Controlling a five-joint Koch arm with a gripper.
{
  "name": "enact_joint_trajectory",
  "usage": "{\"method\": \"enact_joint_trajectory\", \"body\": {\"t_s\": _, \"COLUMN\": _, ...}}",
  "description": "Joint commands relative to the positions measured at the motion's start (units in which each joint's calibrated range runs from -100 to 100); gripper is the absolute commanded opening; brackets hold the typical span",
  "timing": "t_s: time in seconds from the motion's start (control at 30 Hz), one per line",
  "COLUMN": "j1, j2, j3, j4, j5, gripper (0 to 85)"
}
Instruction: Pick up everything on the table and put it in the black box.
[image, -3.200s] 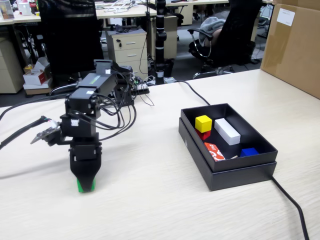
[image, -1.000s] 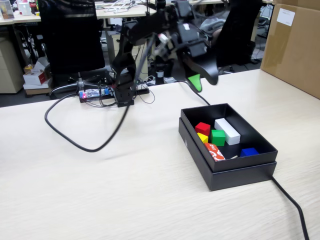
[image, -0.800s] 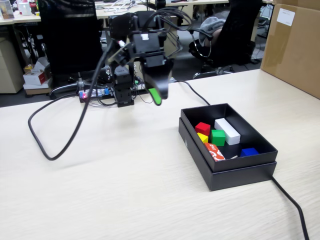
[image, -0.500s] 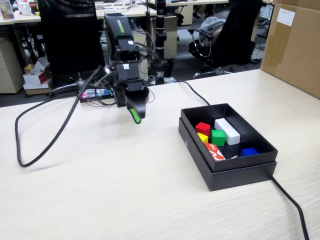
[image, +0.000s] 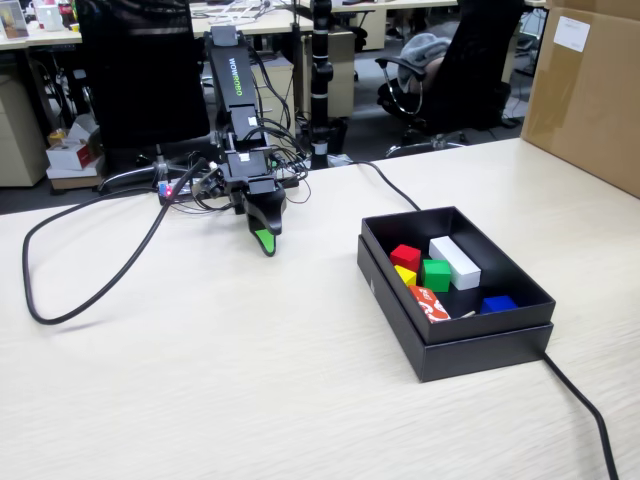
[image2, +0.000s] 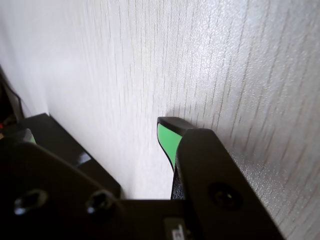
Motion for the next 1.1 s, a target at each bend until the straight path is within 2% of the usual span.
{"method": "enact_joint_trajectory", "body": {"t_s": 0.0, "j1": 0.00, "j2": -1.60, "j3": -1.44, "j4": 2.77, "j5": -0.10, "gripper": 48.8}}
{"method": "enact_joint_trajectory", "body": {"t_s": 0.17, "j1": 0.10, "j2": -2.63, "j3": -6.51, "j4": 2.86, "j5": -0.10, "gripper": 49.5}}
{"method": "enact_joint_trajectory", "body": {"t_s": 1.07, "j1": -1.12, "j2": -3.78, "j3": -6.97, "j4": 2.77, "j5": -0.10, "gripper": 48.5}}
